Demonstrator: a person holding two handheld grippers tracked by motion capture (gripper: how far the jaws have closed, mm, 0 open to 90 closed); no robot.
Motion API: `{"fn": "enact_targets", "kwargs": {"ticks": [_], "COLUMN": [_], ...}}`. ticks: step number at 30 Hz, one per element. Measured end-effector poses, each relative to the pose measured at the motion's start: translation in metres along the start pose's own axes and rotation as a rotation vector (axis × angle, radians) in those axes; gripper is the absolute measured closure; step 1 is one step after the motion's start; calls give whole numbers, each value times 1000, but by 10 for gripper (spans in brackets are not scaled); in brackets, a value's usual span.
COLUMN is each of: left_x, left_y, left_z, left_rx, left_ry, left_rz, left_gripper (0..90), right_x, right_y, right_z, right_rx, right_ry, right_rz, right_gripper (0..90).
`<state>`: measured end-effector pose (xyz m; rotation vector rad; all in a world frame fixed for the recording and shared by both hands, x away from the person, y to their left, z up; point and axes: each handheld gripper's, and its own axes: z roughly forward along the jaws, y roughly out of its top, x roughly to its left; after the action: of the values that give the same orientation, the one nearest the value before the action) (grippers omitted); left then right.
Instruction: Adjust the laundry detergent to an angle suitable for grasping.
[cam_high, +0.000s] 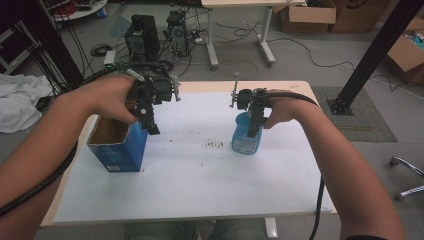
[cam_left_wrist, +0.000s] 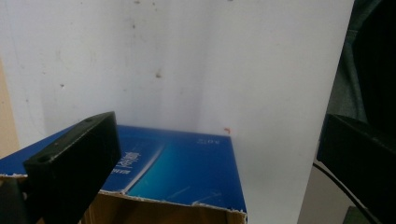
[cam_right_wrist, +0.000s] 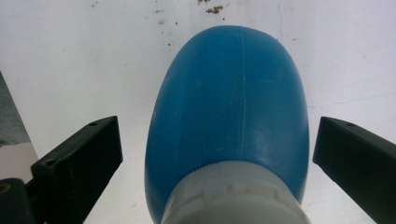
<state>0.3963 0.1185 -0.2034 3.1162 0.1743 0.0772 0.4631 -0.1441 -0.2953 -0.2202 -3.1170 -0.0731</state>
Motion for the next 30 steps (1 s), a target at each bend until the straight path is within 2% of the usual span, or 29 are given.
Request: {"fn": "enact_targets", "kwargs": {"ticks": [9,18,30], "left_x": [0,0,0], "left_y": [2,2,2], "left_z": [0,1,2], "left_rx": [2,1,9], "left_ry": [3,3,1], "left_rz": [1,2,0], "left_gripper": [1,1,1], "right_x": [0,0,-1], "right_y": [-1,-1,-4], "right_z": [2,1,0], "right_rx": [-10,-12,-32], "right_ry": [3,11,-6], "right_rz": [2,-1,7], "right_gripper": [53,139,211]}}
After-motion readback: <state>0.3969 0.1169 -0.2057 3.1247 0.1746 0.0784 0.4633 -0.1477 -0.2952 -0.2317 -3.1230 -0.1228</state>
